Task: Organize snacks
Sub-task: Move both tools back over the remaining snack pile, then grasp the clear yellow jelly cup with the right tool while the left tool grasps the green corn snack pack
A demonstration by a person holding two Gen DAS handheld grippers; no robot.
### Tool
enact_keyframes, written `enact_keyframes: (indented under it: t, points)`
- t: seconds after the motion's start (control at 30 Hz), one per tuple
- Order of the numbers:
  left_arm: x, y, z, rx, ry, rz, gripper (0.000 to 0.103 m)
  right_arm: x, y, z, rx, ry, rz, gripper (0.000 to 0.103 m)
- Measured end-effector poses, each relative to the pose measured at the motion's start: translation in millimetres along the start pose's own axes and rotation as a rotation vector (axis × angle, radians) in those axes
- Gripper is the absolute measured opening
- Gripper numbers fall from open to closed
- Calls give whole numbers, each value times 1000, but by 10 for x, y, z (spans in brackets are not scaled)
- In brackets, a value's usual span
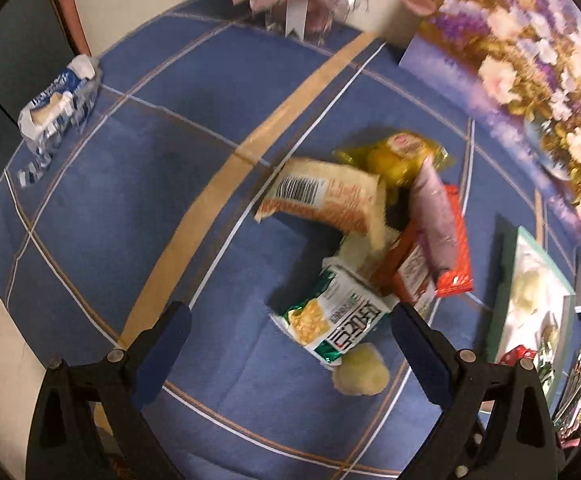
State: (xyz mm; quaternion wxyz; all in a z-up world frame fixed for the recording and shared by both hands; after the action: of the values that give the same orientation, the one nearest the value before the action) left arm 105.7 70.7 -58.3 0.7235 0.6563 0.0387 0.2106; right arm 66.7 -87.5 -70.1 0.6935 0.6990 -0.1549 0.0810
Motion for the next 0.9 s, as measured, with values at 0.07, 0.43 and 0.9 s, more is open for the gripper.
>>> enact_keyframes:
  t: [0.07,0.43,0.9]
  points:
    - [-7,-76,-23,12,7,-17,100,-20,-78,-56,3,10,-21,103]
    - [-37,-363,-191,37,67,-99,100,-132,-394,-246,24,35,-105,103]
    - [3,-382,-262,17,100,-117,100,-71,-492,-512,18,96,-122,103]
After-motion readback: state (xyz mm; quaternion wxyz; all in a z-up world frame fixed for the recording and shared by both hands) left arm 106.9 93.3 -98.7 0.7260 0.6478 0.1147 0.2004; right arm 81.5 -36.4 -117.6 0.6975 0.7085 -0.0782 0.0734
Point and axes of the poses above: each gripper's, at about its wrist camera, not at the fingertips, and y roughly against the way its jaws point, z to its right, x to its top, the point moved 5 cm from there along -y, roughly the way its jaws point, and after that the axes turned 7 degrees about y, right-handed, at the moved point
